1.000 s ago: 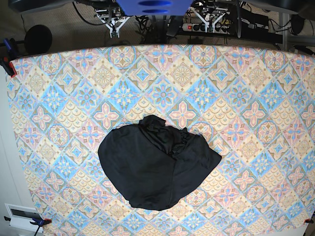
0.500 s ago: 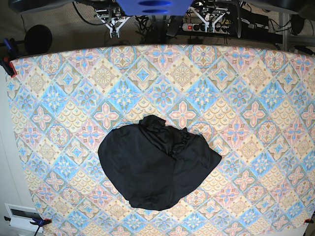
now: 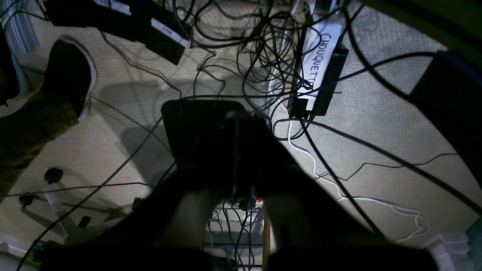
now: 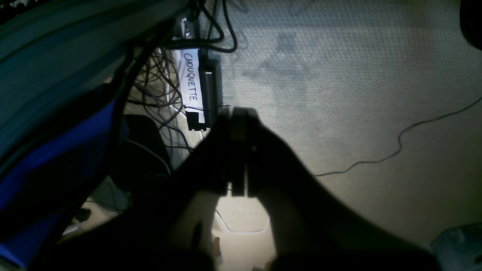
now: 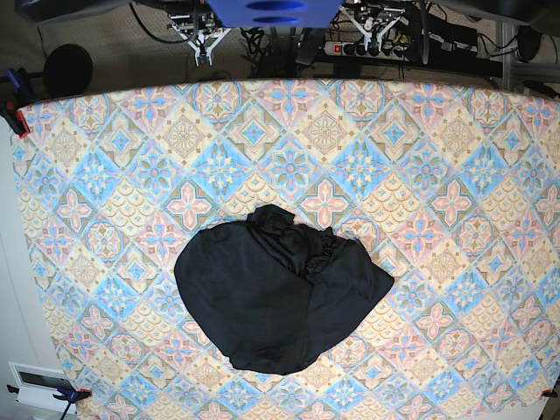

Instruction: Layout the t-shirt on the table in an organized manner, then fold the t-shirt properly

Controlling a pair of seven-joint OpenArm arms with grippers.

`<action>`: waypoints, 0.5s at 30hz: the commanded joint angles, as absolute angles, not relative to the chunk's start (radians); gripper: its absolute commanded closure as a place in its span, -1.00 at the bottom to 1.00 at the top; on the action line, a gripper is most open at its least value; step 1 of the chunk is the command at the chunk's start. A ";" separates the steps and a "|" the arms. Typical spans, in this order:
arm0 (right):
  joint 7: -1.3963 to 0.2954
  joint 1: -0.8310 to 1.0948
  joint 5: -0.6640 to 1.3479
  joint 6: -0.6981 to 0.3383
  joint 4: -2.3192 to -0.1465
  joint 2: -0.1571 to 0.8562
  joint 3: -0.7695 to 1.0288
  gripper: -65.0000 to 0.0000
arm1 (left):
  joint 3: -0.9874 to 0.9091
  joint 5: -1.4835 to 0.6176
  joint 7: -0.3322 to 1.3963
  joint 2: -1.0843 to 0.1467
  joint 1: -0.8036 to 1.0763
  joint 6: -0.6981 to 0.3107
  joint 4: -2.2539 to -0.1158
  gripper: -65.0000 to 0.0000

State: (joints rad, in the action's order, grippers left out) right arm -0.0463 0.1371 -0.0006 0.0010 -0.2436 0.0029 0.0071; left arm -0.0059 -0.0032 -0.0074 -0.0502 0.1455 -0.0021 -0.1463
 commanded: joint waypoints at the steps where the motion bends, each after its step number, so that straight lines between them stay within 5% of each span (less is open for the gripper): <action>1: -0.064 0.171 -0.001 0.001 -0.257 0.005 0.005 1.00 | -0.007 -0.002 -0.005 -0.056 0.171 0.001 -0.171 0.99; 15: -0.065 0.515 0.007 0.001 -0.670 0.097 0.005 1.00 | -0.001 -0.002 0.002 -0.159 0.509 -0.001 -0.665 0.99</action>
